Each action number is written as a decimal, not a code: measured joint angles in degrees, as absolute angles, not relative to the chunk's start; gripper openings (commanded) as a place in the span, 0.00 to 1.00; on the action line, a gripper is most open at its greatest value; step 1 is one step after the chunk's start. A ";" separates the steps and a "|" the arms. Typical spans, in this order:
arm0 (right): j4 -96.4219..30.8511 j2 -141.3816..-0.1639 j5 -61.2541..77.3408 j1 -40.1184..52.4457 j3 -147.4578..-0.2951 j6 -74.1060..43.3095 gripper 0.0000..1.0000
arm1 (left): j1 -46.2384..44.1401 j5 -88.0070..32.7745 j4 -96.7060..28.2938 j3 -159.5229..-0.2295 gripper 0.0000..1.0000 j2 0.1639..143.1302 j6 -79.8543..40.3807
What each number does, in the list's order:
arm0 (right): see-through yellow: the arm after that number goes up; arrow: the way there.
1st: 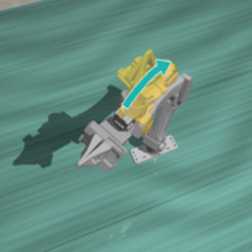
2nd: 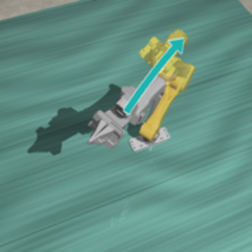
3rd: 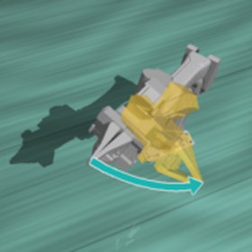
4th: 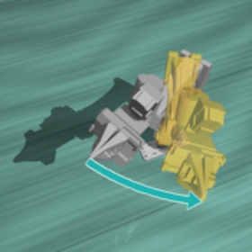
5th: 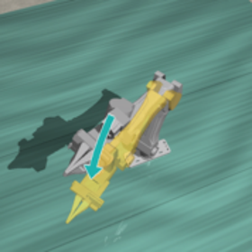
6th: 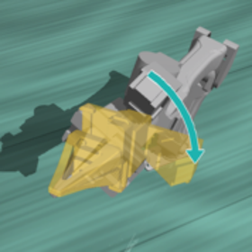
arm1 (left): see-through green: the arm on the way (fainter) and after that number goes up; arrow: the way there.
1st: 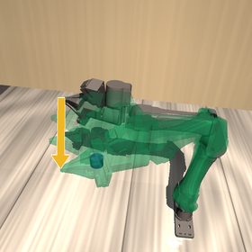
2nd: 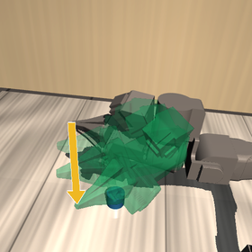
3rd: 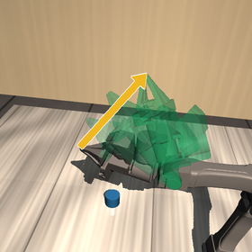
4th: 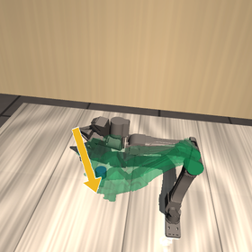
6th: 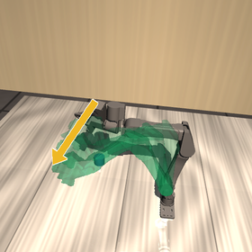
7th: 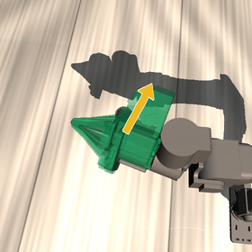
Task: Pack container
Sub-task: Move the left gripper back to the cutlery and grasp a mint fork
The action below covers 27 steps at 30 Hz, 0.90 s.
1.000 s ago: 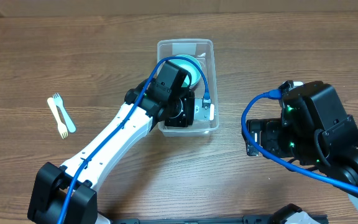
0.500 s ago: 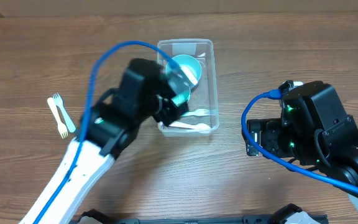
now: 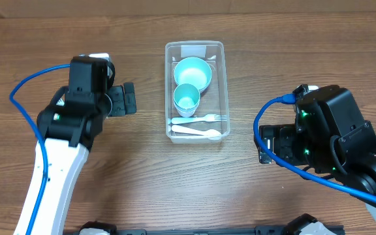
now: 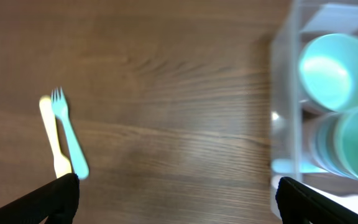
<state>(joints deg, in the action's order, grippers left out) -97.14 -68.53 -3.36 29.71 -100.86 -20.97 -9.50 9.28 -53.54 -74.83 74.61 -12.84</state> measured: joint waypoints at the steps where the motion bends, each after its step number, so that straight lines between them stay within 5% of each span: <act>1: -97.17 -68.53 -3.40 29.71 -100.86 -20.97 1.00 | -8.38 9.30 -53.65 -74.83 1.00 76.93 -14.57; 27: -97.12 -68.53 -3.38 29.71 -100.86 -20.95 1.00 | 1.58 6.74 -42.00 -74.17 1.00 98.59 -23.51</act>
